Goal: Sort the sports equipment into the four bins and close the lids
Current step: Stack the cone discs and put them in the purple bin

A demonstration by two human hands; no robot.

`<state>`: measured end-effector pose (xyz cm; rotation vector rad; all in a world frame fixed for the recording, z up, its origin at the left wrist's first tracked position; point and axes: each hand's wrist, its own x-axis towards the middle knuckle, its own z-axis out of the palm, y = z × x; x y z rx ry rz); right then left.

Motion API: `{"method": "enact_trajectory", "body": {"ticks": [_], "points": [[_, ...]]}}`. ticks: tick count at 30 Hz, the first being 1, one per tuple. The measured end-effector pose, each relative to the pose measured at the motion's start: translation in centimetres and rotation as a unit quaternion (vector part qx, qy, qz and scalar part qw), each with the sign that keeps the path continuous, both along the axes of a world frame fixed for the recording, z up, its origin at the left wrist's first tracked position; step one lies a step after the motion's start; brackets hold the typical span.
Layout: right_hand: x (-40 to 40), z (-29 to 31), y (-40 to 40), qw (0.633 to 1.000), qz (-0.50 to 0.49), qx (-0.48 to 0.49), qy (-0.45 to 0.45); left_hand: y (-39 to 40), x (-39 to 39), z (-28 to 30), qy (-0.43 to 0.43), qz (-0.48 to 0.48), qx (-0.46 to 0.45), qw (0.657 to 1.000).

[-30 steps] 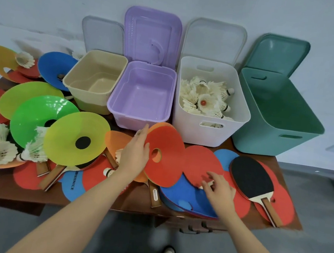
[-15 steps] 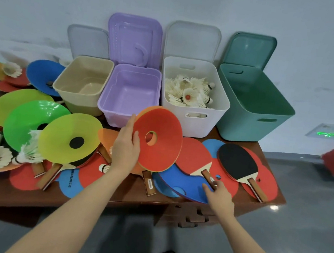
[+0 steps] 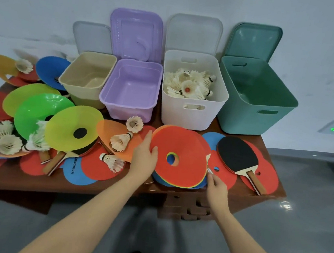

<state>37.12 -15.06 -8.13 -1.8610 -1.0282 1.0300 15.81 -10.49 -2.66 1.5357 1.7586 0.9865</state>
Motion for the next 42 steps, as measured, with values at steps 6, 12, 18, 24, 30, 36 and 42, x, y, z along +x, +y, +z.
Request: {"method": "enact_trajectory", "body": {"ticks": [6, 12, 18, 24, 30, 36, 42], "points": [[1.1, -0.2, -0.1, 0.999, 0.017, 0.000, 0.051, -1.5, 2.3, -2.8, 0.243, -0.034, -0.112, 0.963], [1.7, -0.3, 1.2, 0.997, 0.069, -0.035, 0.009, -2.4, 2.5, -3.6, 0.192, 0.025, -0.154, 0.969], [1.0, -0.3, 1.5, 0.997, 0.074, -0.004, 0.004, -2.9, 2.2, -3.9, 0.064, 0.009, -0.133, 0.989], [0.9, 0.1, -0.8, 0.996, 0.073, 0.008, 0.051, -4.3, 1.3, -3.1, 0.039, -0.024, -0.092, 0.995], [0.5, 0.6, -2.8, 0.992, 0.092, 0.049, 0.070, -6.2, 0.5, -3.5, 0.021, -0.021, -0.114, 0.993], [0.8, 1.1, -4.8, 0.986, 0.102, 0.113, 0.073, -9.2, 1.0, -3.2, -0.043, 0.003, -0.040, 0.998], [0.0, 4.2, -2.9, 0.971, 0.141, 0.185, 0.058, -8.9, 0.8, 0.1, -0.058, 0.039, 0.057, 0.996]]}}
